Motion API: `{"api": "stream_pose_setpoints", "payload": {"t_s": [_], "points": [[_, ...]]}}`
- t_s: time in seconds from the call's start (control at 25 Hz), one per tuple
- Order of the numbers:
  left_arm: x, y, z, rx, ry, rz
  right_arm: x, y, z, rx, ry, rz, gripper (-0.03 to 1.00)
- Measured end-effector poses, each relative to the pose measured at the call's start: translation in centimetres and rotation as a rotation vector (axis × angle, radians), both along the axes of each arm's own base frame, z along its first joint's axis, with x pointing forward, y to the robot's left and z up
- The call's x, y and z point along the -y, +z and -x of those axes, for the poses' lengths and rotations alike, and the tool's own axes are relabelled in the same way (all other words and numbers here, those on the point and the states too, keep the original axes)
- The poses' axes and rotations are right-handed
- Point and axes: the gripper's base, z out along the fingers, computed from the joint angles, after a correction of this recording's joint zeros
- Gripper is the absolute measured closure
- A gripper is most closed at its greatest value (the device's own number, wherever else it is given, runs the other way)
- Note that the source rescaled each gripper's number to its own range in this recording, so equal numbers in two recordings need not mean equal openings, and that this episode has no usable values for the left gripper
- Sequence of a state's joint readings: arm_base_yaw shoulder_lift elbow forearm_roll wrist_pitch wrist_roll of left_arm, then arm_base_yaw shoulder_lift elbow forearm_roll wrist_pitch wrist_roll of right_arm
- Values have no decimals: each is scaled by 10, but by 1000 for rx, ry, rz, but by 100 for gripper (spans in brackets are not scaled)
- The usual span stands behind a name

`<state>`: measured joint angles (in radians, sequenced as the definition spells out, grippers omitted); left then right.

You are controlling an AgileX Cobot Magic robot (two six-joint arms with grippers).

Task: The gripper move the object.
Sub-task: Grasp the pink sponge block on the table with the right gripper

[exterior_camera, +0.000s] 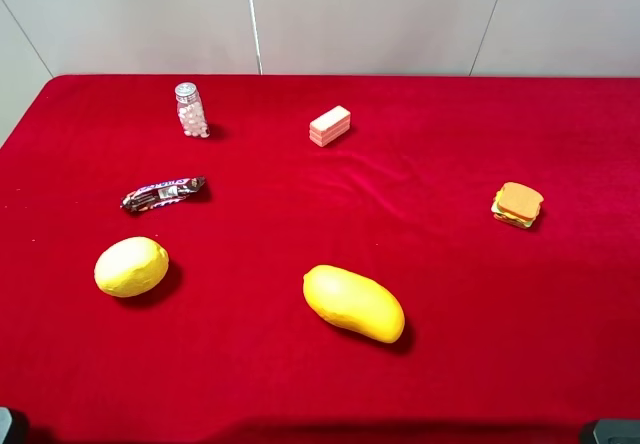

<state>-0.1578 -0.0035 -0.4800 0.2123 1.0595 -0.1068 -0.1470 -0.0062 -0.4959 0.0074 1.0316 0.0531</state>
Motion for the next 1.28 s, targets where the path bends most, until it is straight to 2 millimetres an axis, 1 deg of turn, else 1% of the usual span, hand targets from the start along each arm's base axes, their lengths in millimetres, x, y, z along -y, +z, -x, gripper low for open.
{"api": "stream_pose_setpoints", "payload": {"t_s": [0.12, 0.32, 0.48, 0.92, 1.04, 1.28], "points": [[0, 0, 0, 0, 0, 0, 0, 2, -1, -4, 0, -1, -3], [0, 0, 0, 0, 0, 0, 2, 26, -11, -39, 14, 20, -3], [0, 0, 0, 0, 0, 0, 3, 40, -25, -94, 42, 58, -3], [0, 0, 0, 0, 0, 0, 5, 58, -65, -240, 185, 169, -3], [0, 0, 0, 0, 0, 0, 5, 63, -77, -270, 216, 176, -3], [0, 0, 0, 0, 0, 0, -3, 75, -111, -332, 351, 190, -3]]}}
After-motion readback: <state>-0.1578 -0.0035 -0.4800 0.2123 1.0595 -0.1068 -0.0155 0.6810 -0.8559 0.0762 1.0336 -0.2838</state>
